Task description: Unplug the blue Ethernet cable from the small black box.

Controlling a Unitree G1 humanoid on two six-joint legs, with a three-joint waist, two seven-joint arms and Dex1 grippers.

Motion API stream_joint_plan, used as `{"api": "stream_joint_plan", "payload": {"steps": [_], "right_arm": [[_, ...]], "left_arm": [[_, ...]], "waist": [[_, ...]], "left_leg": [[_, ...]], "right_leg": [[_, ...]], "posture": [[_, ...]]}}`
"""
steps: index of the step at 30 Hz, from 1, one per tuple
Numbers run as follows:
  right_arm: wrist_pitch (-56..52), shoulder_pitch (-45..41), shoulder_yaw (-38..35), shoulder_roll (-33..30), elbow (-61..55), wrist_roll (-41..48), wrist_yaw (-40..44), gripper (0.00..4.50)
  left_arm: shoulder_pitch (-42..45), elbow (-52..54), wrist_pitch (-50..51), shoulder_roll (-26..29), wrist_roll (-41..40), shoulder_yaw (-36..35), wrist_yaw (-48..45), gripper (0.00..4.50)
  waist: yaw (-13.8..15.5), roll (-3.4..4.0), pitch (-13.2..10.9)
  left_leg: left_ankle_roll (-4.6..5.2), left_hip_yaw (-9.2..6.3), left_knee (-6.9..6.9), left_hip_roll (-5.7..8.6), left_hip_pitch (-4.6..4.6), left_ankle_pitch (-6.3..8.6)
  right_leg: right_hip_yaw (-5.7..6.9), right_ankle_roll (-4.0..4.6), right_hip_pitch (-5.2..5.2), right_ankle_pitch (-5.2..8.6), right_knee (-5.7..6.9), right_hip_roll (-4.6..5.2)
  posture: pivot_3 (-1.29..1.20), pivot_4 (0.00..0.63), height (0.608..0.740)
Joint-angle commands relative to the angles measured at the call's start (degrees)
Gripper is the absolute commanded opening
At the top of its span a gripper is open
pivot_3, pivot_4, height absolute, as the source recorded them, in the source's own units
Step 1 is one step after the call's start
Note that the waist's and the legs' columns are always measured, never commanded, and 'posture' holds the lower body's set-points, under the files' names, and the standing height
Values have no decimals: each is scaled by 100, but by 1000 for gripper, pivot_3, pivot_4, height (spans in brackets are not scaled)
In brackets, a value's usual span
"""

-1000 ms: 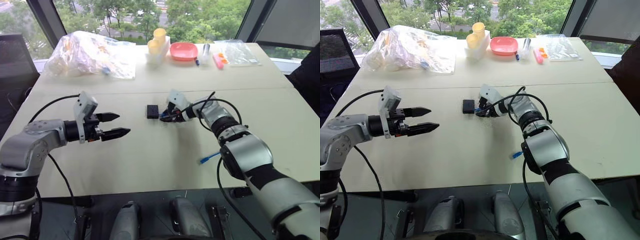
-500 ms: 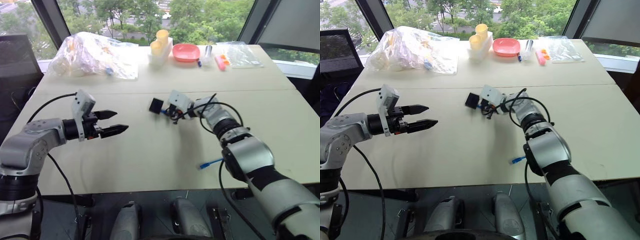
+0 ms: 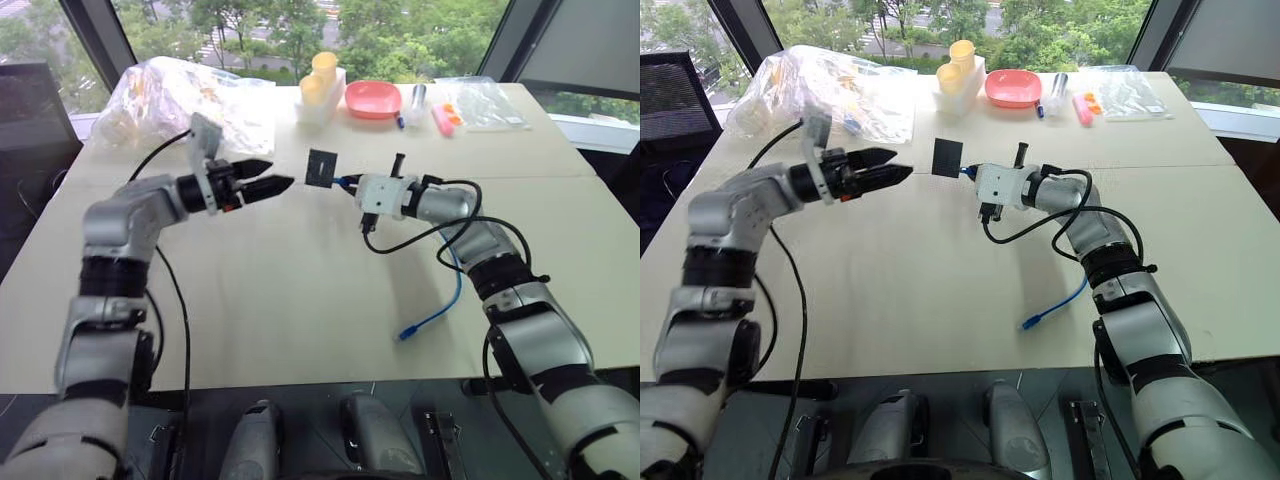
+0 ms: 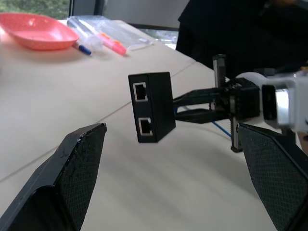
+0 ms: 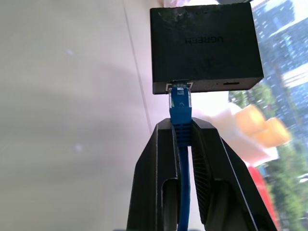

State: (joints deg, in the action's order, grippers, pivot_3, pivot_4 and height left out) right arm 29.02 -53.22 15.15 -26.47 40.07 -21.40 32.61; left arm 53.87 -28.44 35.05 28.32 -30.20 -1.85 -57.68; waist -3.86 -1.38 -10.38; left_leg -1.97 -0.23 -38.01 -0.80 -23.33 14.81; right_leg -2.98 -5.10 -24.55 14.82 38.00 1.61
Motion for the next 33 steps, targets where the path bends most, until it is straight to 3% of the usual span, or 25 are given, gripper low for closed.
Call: {"api": "stream_joint_plan", "payload": {"steps": [1, 11, 26, 29, 33], "right_arm": [[101, -52, -56, -164, -450, -203, -400, 129], [479, 65, 108, -375, -924, -794, -1148, 129], [762, 311, 358, -516, -1282, -1234, -1368, 129], [764, 334, 383, -520, -1309, -1245, -1406, 0], [752, 367, 410, -504, -1324, -1249, -1423, 0]], "left_arm": [[369, -741, -666, -222, 359, 90, -270, 4500], [983, -2051, -1344, -735, 668, -72, -705, 4500], [845, -1827, -1175, -751, 851, 17, -1388, 4500], [793, -1756, -1172, -768, 889, 28, -1426, 3632], [744, -1685, -1143, -777, 885, 21, -1460, 1799]], "waist": [[-6, 0, 0], [6, -1, -1], [3, -1, -1], [3, -1, -1], [6, -1, -1]], "left_leg": [[0, -1, 2, -1, 0, 0], [0, 2, 1, 1, -4, 0], [1, -2, 1, 1, -4, 0], [1, -3, 1, 0, -4, 0], [1, -3, 1, 1, -4, 0]], "right_leg": [[0, 0, 0, 0, -1, -3], [1, 0, -1, 1, -2, -6], [1, -2, -1, 2, -1, -7], [1, -2, -1, 2, -1, -7], [1, -2, -1, 2, -1, -7]], "posture": [[0, 150, 735], [0, 150, 735], [0, 150, 735], [0, 150, 735], [0, 150, 735]]}}
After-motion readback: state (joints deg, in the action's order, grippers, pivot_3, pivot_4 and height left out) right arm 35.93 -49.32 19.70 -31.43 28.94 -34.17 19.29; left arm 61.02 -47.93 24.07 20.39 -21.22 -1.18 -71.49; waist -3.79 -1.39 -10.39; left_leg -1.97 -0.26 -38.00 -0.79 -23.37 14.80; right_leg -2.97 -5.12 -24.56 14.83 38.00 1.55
